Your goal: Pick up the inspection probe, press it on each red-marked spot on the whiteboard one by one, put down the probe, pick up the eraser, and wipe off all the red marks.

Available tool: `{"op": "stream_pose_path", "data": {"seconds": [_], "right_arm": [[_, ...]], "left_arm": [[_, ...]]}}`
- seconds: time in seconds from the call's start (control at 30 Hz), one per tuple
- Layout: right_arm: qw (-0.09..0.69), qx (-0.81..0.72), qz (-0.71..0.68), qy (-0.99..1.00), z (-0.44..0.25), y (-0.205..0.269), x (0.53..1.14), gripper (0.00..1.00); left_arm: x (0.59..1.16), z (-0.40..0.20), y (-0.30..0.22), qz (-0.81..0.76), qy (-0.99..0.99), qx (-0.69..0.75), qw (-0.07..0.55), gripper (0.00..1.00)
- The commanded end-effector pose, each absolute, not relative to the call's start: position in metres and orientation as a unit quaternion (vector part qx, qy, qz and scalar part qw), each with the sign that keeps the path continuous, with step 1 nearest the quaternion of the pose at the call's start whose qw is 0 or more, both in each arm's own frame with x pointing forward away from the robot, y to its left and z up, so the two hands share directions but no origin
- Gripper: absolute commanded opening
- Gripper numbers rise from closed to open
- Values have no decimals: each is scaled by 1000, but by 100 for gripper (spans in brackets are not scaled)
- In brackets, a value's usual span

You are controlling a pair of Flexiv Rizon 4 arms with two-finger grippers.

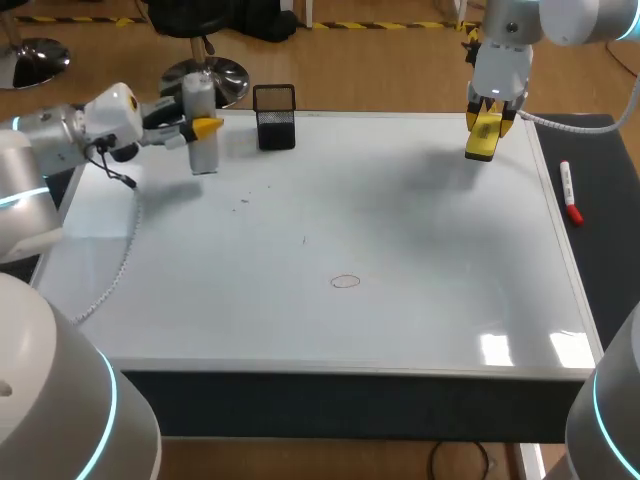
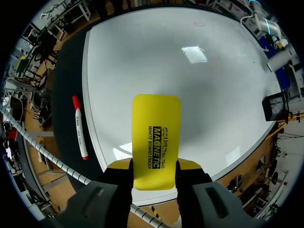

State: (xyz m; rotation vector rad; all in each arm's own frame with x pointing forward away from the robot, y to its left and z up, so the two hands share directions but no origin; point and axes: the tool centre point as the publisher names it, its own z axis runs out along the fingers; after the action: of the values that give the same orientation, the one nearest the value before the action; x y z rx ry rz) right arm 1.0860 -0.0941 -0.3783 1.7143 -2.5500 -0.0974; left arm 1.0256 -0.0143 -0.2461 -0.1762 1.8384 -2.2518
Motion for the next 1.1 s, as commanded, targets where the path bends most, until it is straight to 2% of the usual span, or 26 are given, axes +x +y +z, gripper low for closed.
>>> {"op": "stream_pose_path", "data": {"seconds": [0.03,0.33,1.1], "right_arm": [[35,558,-30,-828,-377,-95,1087,0],[35,558,-30,-828,-377,-95,1087,0],[35,558,-30,-828,-377,-95,1087,0]], "left_arm": [[1040,-243,-2,-773,621,-60,113,0],[1057,-250,10,-777,614,-76,116,0],[1050,-246,11,-785,603,-70,122,0]]}}
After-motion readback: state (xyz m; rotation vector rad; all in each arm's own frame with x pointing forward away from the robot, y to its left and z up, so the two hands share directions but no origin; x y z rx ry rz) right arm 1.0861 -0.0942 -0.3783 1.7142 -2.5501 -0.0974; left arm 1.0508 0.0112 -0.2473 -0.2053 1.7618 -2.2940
